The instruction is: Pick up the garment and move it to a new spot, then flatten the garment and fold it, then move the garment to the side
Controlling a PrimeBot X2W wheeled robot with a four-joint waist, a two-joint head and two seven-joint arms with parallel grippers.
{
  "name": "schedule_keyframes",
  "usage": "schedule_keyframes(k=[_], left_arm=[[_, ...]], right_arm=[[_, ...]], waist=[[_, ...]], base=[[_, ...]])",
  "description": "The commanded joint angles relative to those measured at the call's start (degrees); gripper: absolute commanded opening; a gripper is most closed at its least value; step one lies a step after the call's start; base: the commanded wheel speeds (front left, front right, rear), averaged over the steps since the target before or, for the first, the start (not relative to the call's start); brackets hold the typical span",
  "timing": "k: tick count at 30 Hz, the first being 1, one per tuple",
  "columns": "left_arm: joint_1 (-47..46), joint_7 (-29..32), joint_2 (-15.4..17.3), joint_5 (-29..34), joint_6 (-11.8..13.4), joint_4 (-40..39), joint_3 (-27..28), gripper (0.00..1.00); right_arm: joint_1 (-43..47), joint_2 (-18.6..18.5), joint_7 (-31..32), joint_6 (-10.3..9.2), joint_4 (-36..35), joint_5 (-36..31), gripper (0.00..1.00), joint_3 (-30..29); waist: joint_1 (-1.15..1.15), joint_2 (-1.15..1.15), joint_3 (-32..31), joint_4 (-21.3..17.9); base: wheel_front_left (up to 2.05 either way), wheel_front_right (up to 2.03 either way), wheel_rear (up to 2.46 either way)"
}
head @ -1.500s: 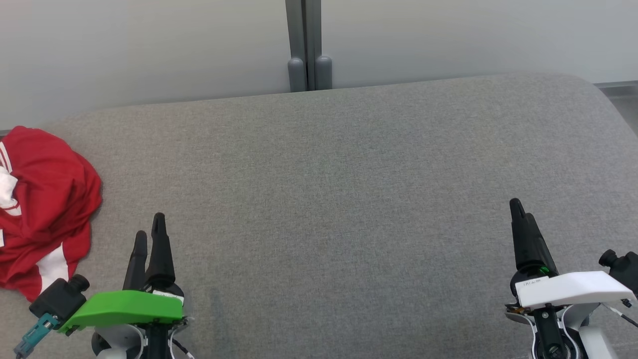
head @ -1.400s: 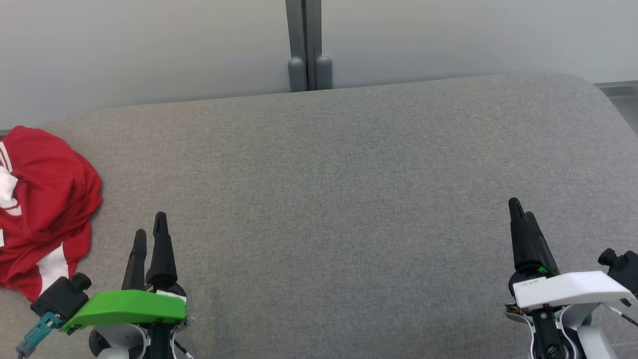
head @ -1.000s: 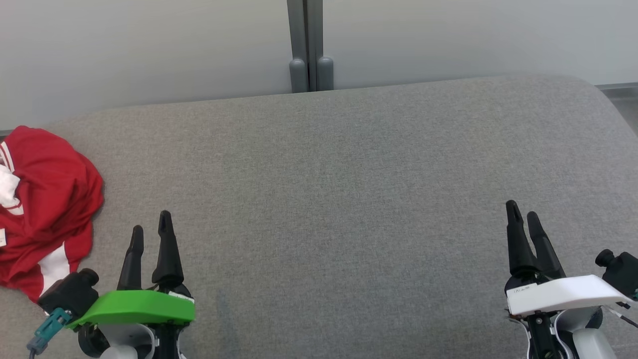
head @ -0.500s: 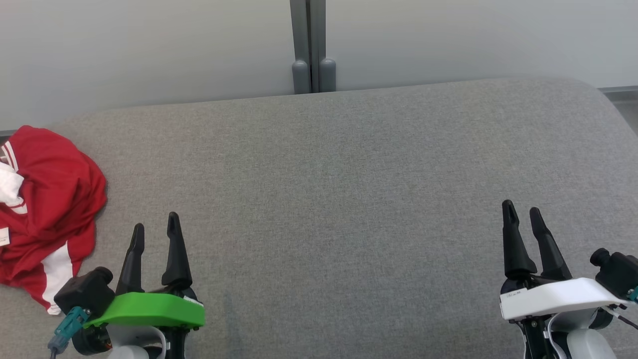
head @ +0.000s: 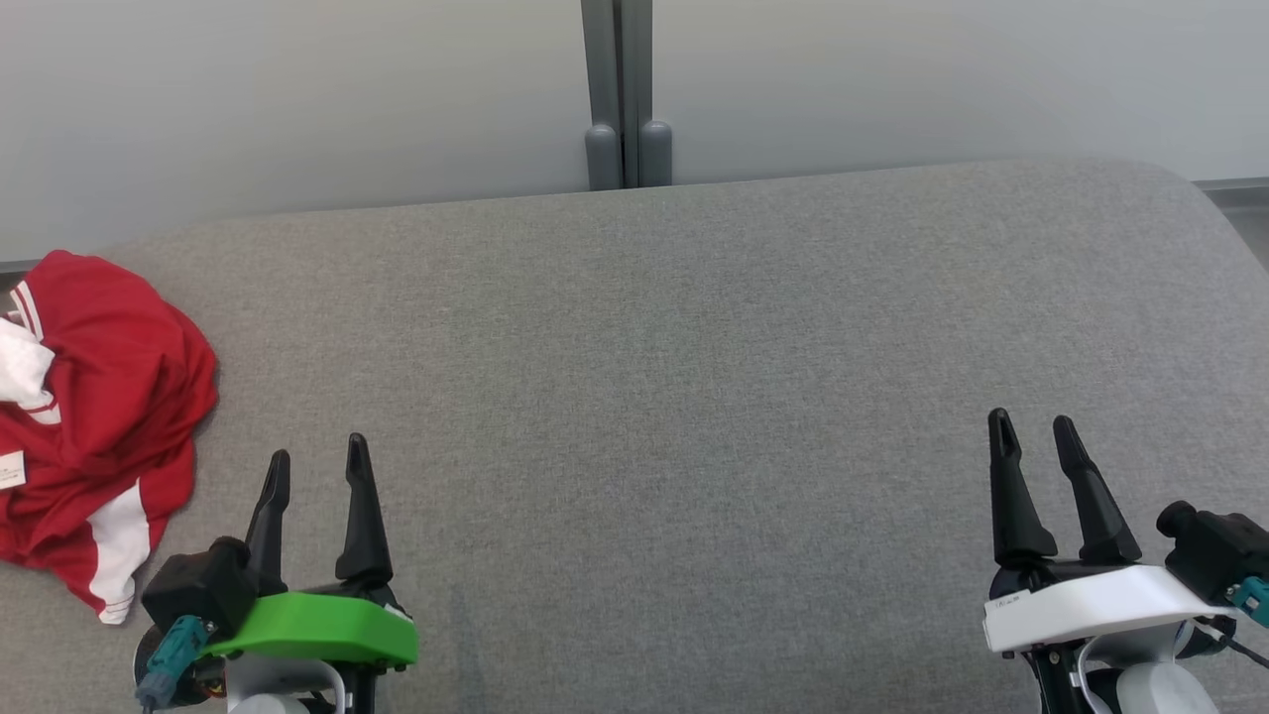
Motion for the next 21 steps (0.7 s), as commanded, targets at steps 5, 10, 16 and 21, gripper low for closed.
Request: schedule_keyframes(k=[5, 10, 16, 21], left_arm=[[0.0, -1.1, 0.4, 3.9, 0.3, 0.6, -0.1, 1.00], [0.1, -1.6, 0.5, 6.1, 0.4, 1.4, -0.1, 1.00], [0.2, -2.2, 0.5, 8.6, 0.6, 2.1, -0.4, 1.00], [0.4, -2.7, 0.5, 10.5, 0.8, 2.4, -0.7, 1.00]], right_arm=[[0.5, -0.4, -1.1, 0.02, -0.1, -3.5, 1.00, 0.3], [0.5, -0.4, -1.7, 0.02, 0.3, -5.8, 1.00, 0.4], [0.9, -0.4, -2.3, 0.02, 0.4, -8.7, 1.00, 0.3], [1.1, -0.4, -2.8, 0.02, 0.2, -10.8, 1.00, 0.4]], waist=[[0.00, 0.00, -0.1, 0.2], [0.00, 0.00, -0.3, 0.3], [0.00, 0.00, -0.5, 0.6], [0.00, 0.00, -0.6, 0.9]], base=[[0.00, 0.00, 0.00], [0.00, 0.00, 0.00], [0.00, 0.00, 0.00], [0.00, 0.00, 0.00]])
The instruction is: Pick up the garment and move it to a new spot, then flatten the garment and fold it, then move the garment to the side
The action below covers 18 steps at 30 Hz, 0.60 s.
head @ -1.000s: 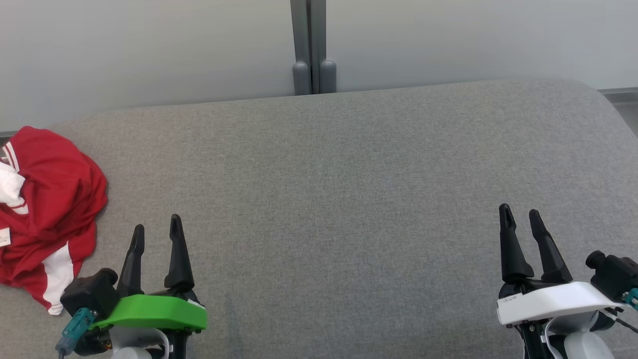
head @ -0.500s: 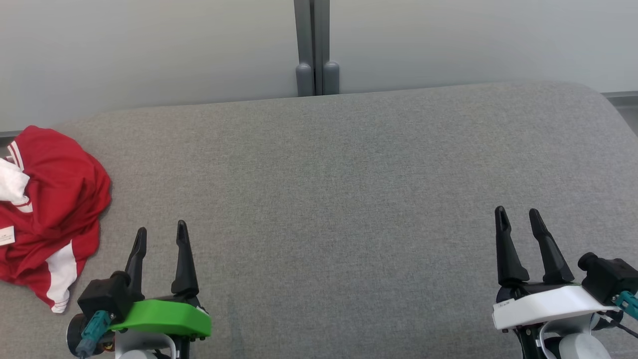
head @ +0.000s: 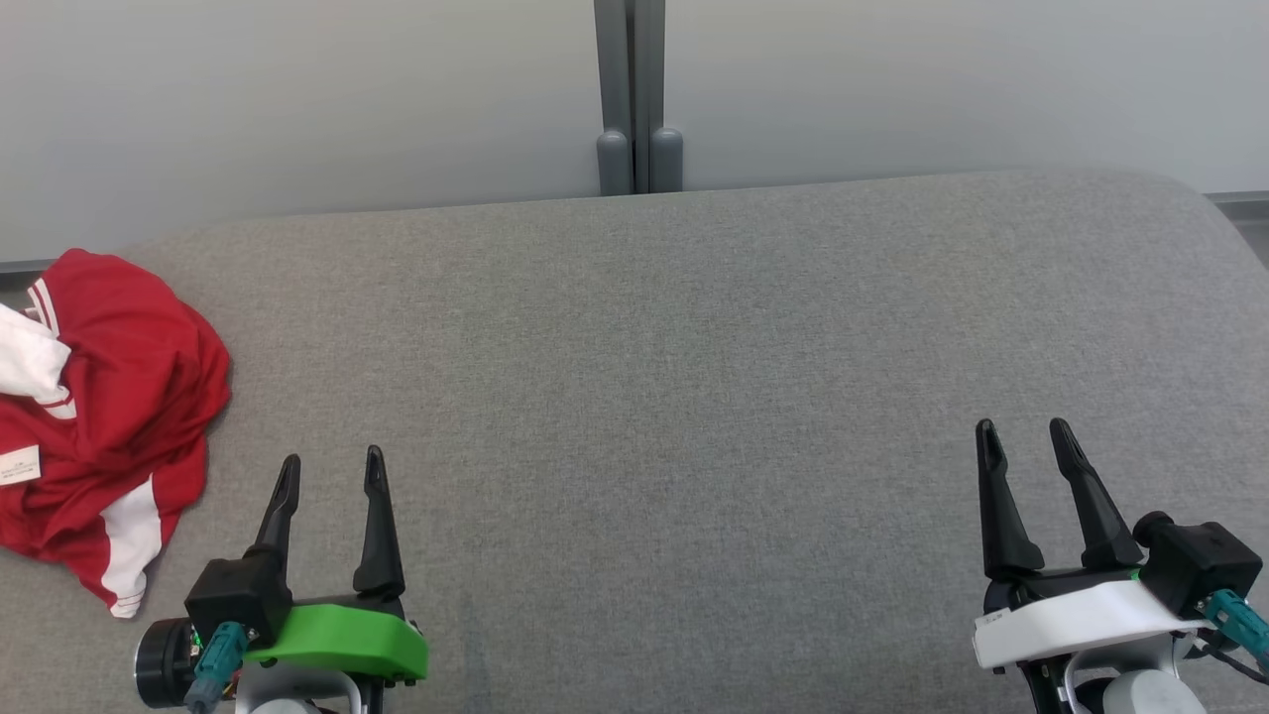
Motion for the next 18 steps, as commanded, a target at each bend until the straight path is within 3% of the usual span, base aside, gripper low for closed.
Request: schedule_keyframes(k=[1, 18], left_arm=[[0.4, -0.5, 0.4, 1.4, 0.4, 0.0, -0.3, 1.00], [1.6, 3.6, 0.7, 1.3, 1.6, -2.6, -0.6, 1.00]], right_arm=[[0.6, -0.3, -0.5, 0.02, -0.3, -1.3, 1.00, 0.1], [0.9, -0.2, -1.1, 0.02, 0.2, -4.1, 1.00, 0.3]], waist=[[0.00, 0.00, 0.0, 0.1], [0.00, 0.00, -0.3, 0.2]], base=[[0.00, 0.00, 0.00], [0.00, 0.00, 0.00]])
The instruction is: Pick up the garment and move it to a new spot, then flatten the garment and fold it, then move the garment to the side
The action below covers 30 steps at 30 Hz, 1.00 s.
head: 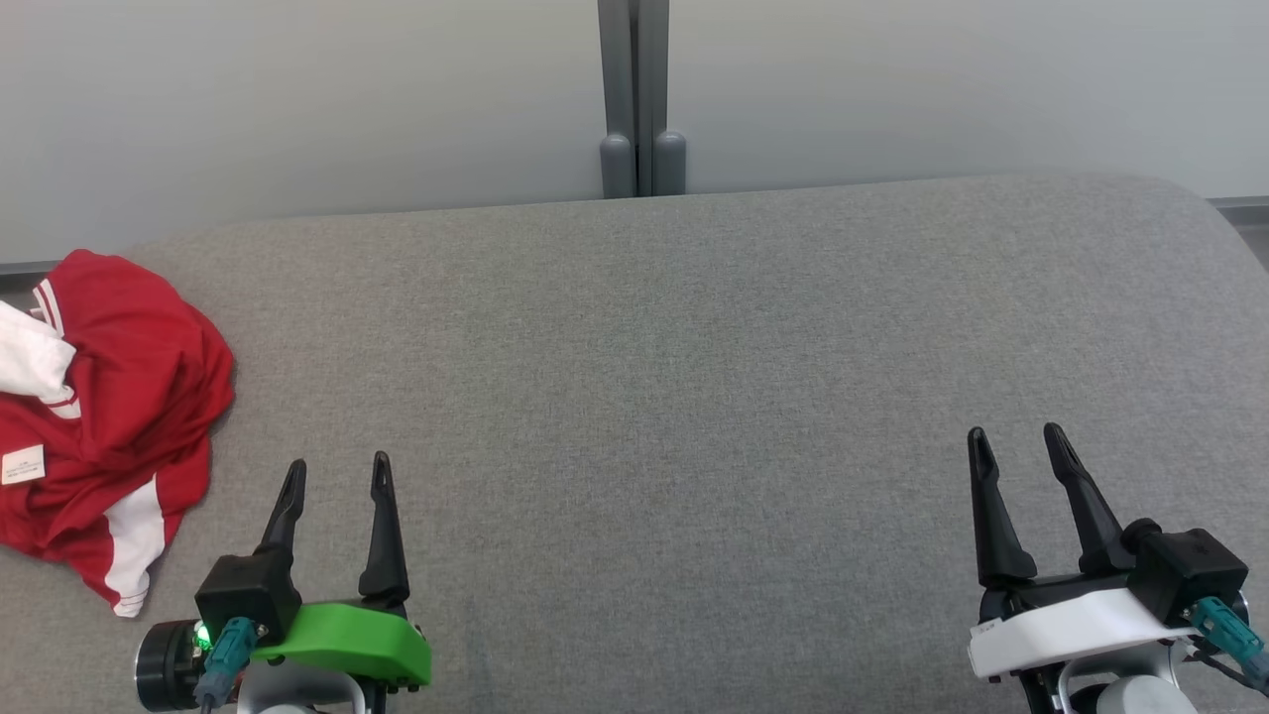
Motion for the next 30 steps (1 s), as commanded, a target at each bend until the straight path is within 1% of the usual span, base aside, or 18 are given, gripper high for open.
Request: schedule_keyframes(k=[1, 11, 22, 30], left_arm=[[0.7, 0.4, 0.5, -0.4, 0.3, -0.4, 0.2, 1.00], [1.3, 1.1, 0.9, -0.3, 1.4, -1.8, -0.2, 1.00], [1.7, 1.3, 1.3, -0.8, 2.0, -2.3, -0.4, 1.00], [1.1, 0.9, 1.7, -0.8, 2.2, -2.0, -0.7, 1.00]], right_arm=[[0.3, -0.3, -0.2, 0.02, 0.2, -0.4, 1.00, -0.1], [0.0, -0.5, -0.2, 0.02, 1.0, -0.4, 1.00, -0.6], [-0.1, -0.5, -0.2, 0.01, 1.7, -0.3, 1.00, -0.4], [0.2, -0.4, -0.2, 0.01, 1.7, -0.3, 1.00, -0.4]], waist=[[0.00, 0.00, 0.0, 0.0], [0.00, 0.00, 0.1, -0.1], [0.00, 0.00, 0.0, -0.2], [0.00, 0.00, 0.1, 1.4]], base=[[0.00, 0.00, 0.00], [0.00, 0.00, 0.00], [0.00, 0.00, 0.00], [0.00, 0.00, 0.00]])
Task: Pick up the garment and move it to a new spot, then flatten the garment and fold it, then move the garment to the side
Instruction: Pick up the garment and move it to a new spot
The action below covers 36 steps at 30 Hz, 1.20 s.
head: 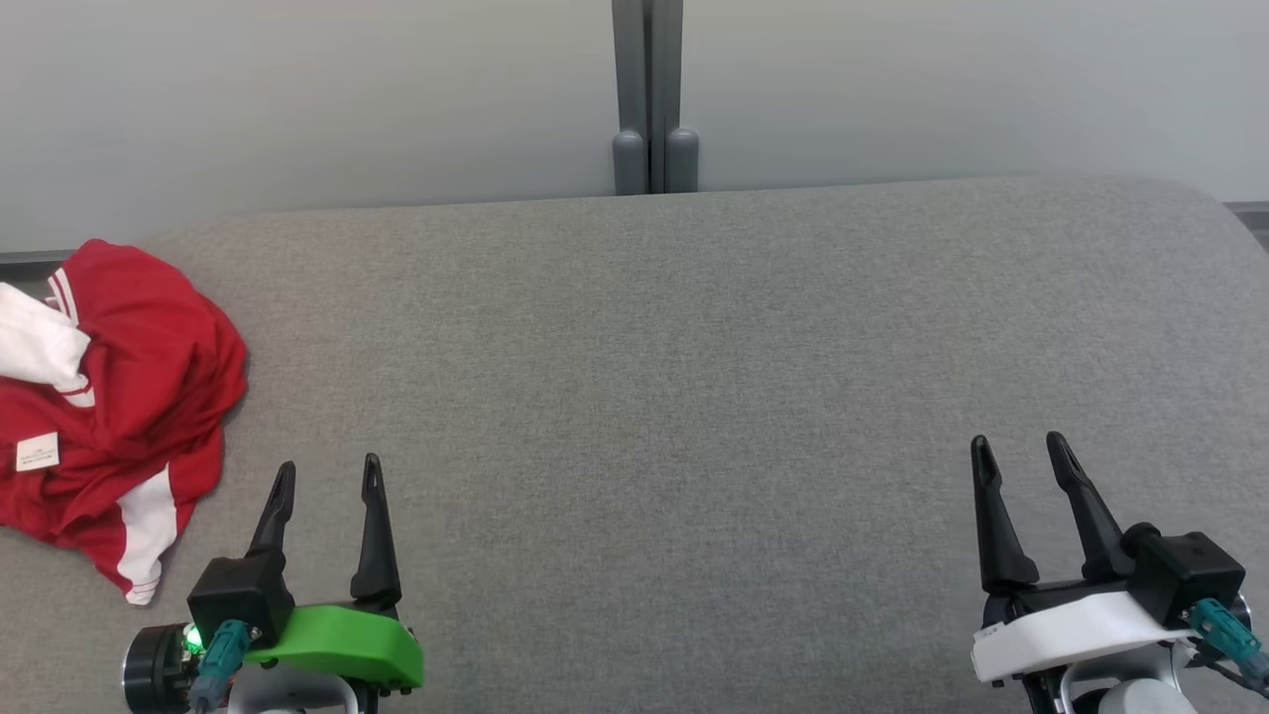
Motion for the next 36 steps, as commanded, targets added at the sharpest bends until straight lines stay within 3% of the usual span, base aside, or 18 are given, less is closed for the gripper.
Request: schedule_keyframes(k=[1, 36], left_arm=[[0.2, -0.3, 0.4, -0.5, 0.3, 0.2, 0.1, 1.00], [2.6, 0.2, 3.8, -1.5, 2.2, -1.9, 1.4, 1.00]], right_arm=[[0.3, -0.1, -0.2, 0.01, 0.2, 0.1, 1.00, 0.1], [2.1, 0.3, -0.2, 0.00, 1.1, 1.5, 1.00, 2.0]], waist=[[0.00, 0.00, -0.1, 1.0], [0.00, 0.00, -0.5, 22.5]], base=[[0.00, 0.00, 0.00], [0.00, 0.00, 0.00]])
